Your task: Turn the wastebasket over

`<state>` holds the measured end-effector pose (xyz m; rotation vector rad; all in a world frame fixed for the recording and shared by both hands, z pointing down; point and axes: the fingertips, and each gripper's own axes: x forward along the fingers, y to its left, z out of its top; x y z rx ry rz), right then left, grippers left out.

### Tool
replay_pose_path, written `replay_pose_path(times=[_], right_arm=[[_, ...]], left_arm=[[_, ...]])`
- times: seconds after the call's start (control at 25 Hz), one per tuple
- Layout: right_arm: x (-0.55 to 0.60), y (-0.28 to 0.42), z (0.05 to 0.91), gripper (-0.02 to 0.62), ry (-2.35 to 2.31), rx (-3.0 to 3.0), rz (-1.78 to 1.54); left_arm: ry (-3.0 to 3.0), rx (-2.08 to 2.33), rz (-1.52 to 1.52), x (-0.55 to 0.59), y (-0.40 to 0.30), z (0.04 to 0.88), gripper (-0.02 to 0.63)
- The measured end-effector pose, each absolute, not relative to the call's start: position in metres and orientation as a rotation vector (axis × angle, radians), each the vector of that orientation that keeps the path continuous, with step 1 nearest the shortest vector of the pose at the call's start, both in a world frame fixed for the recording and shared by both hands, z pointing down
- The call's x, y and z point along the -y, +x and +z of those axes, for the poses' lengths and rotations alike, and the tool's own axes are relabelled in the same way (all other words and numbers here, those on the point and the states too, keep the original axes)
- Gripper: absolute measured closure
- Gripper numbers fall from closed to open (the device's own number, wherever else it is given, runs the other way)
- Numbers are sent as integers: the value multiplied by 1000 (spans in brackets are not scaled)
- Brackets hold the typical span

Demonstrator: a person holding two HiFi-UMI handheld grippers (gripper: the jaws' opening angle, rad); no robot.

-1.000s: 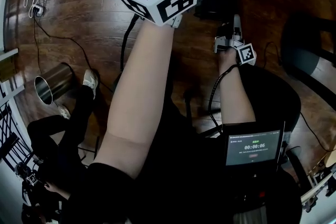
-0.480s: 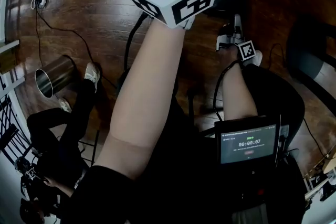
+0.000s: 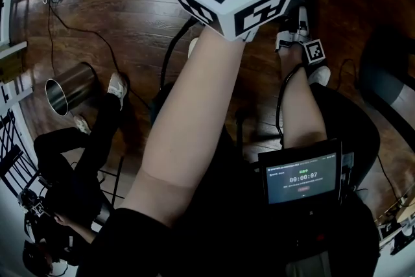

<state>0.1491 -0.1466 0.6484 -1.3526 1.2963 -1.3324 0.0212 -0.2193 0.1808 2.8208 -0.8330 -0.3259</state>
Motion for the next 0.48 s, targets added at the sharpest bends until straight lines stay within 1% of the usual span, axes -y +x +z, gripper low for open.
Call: replay_pose_path(times=[0.08, 0.12, 0.16, 0.32, 0.48], right_arm=[[154, 150, 650, 443, -1369, -1284, -1339], [156, 151, 650, 514, -1376, -1269, -1339], [158, 152, 650, 557, -1379, -1250, -1338], [161, 152, 651, 572, -1367, -1243, -1346], [170, 145, 637, 581, -1397, -1450, -1354]], left_arm=[[2822, 832, -325, 220, 21, 181, 604], [2822, 832, -323, 220, 21, 182, 604], [2820, 834, -321, 220, 21, 182, 604], [2796, 845, -345, 222, 19, 184, 604], [2795, 844, -350, 222, 18, 182, 604]])
